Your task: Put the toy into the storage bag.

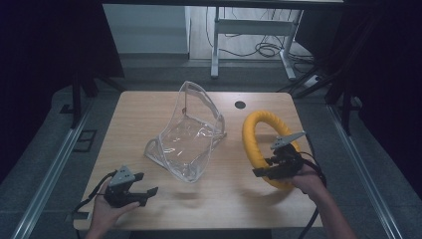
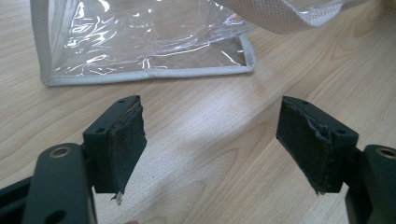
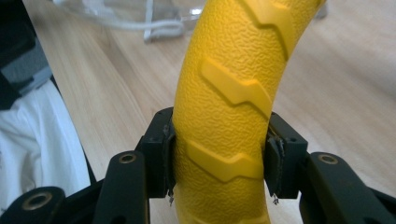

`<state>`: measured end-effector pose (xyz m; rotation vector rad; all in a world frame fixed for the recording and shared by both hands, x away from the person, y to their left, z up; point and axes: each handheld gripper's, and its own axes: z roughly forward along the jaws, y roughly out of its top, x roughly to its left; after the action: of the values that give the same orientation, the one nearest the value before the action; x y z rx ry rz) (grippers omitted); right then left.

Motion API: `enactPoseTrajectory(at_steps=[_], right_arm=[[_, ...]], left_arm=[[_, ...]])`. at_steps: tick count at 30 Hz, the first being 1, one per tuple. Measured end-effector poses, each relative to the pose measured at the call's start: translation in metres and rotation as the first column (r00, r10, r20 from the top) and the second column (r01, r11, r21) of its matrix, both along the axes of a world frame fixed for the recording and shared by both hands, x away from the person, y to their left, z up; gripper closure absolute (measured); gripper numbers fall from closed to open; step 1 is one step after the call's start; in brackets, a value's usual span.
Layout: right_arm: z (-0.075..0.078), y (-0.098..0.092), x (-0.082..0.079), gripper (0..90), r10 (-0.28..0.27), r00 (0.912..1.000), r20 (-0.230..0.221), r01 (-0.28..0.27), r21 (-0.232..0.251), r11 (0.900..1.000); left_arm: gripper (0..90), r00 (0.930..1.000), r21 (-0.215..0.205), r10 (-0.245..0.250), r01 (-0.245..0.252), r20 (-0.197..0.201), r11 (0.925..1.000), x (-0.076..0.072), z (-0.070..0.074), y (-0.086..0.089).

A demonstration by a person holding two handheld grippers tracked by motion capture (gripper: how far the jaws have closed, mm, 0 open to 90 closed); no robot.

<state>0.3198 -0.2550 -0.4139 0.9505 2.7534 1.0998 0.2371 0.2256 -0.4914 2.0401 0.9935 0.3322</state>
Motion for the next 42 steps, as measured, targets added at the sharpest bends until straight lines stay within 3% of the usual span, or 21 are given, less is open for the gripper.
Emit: enactPoseTrajectory(at_steps=[7, 12, 13, 14, 15, 19, 26, 32, 36, 42], right_arm=[[0.014, -0.009, -0.001, 52.3, -0.048, 0.9967, 0.065, 0.043, 0.087, 0.995], [0.028, -0.011, -0.002, 52.2, -0.089, 0.9895, 0.114, 0.066, 0.195, 0.979], [0.028, -0.011, -0.002, 52.2, -0.089, 0.9895, 0.114, 0.066, 0.195, 0.979], [0.032, -0.009, -0.003, 52.2, -0.094, 0.9872, 0.129, 0.062, 0.228, 0.972], [0.032, -0.009, -0.003, 52.2, -0.094, 0.9872, 0.129, 0.062, 0.228, 0.972], [0.042, -0.003, -0.002, 52.2, -0.101, 0.9820, 0.160, 0.050, 0.293, 0.955], [0.054, 0.005, -0.001, 52.1, -0.108, 0.9752, 0.193, 0.037, 0.341, 0.939], [0.065, 0.014, -0.002, 52.1, -0.122, 0.9670, 0.224, 0.022, 0.401, 0.916], [0.070, 0.019, 0.001, 52.0, -0.125, 0.9641, 0.234, 0.018, 0.411, 0.911], [0.082, 0.027, 0.005, 52.0, -0.138, 0.9565, 0.257, 0.008, 0.450, 0.893]], left_arm=[[23.5, 1.0000, 0.002, 0.000, 0.000, 0.002, 1.0000, 0.000, 0.000, 0.001], [23.5, 1.0000, 0.000, 0.003, -0.003, 0.002, 1.0000, 0.000, 0.000, 0.001], [23.5, 1.0000, 0.000, 0.003, -0.003, 0.002, 1.0000, 0.000, 0.000, 0.001], [23.5, 1.0000, 0.000, 0.003, -0.003, 0.002, 1.0000, 0.000, 0.000, 0.001], [23.5, 1.0000, 0.000, 0.003, -0.003, 0.002, 1.0000, 0.000, 0.000, 0.001], [23.5, 1.0000, -0.009, 0.000, 0.000, 0.002, 1.0000, 0.000, 0.000, 0.001], [23.6, 1.0000, -0.006, 0.004, -0.004, 0.004, 1.0000, 0.000, 0.000, 0.002], [23.6, 1.0000, -0.007, 0.003, -0.003, 0.004, 1.0000, 0.000, -0.001, 0.002], [23.6, 1.0000, -0.004, 0.001, -0.001, 0.001, 1.0000, 0.001, -0.001, 0.001], [23.6, 1.0000, -0.006, 0.004, -0.004, 0.002, 1.0000, 0.000, -0.001, 0.001]])
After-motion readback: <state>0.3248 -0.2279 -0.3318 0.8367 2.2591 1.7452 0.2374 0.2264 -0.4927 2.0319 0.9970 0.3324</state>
